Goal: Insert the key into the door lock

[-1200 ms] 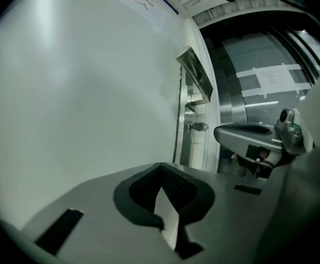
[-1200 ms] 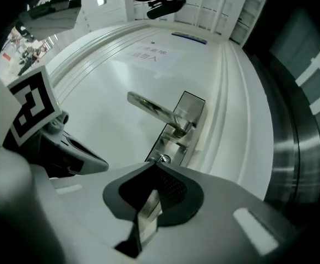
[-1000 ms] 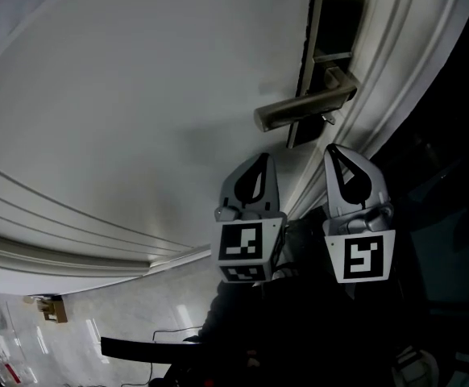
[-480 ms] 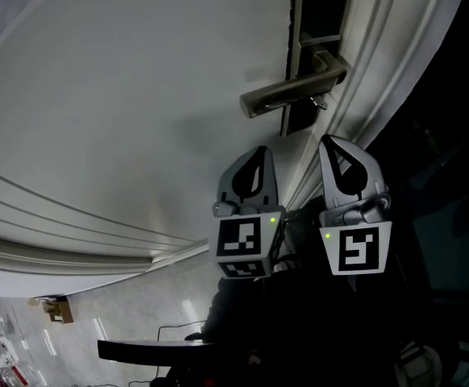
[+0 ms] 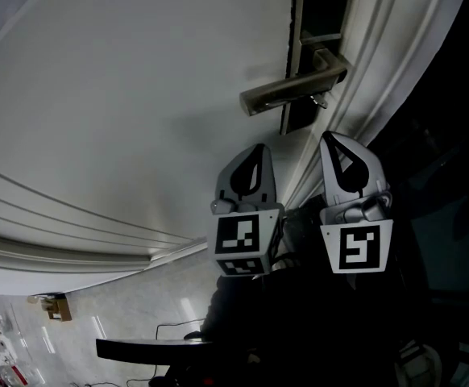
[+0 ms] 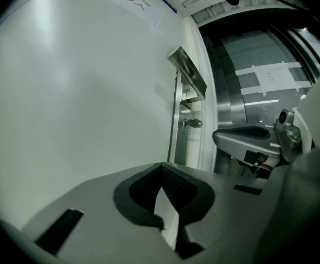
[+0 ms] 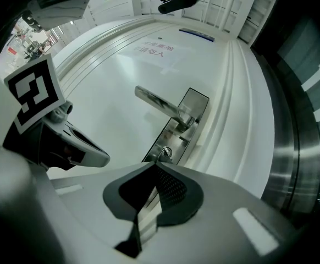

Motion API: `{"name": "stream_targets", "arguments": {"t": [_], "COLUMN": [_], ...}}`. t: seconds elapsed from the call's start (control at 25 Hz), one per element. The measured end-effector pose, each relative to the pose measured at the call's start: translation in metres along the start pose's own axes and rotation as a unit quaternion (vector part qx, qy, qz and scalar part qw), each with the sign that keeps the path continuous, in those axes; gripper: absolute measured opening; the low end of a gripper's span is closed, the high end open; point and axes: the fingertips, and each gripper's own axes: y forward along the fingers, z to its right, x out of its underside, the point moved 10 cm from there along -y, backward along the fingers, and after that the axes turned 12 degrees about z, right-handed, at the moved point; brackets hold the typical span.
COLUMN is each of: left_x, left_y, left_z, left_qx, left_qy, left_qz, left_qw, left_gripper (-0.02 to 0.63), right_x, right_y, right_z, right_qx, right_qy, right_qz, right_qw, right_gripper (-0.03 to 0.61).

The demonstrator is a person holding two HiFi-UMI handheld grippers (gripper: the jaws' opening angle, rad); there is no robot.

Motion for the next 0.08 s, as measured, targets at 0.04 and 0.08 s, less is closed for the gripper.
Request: {"name": "stream_targets", "arguments": {"t": [0.04, 0.08], "left_x": [0.0004, 0.0009], "left_y": [0.0000, 0.0000], "left_z": [-0.0001, -0.0002], "left_qx": [0.000, 0.001], "left_qy": [0.000, 0.001], "left_qz": [-0.002, -0.004], "left_qw": [1.0000, 1.0000], "left_gripper": [0.002, 0.002], "right_x": [0.0001, 0.0001], "right_y": [0.0000, 0.0001], "right_z": [0.0001, 0.0003], "right_qx": [0.001, 0.001], "right_qy": [0.000, 0.001], "right_qz": [0.000, 0.001], "right_qw": [1.000, 1.000], "right_gripper": [0.000, 0.000]}}
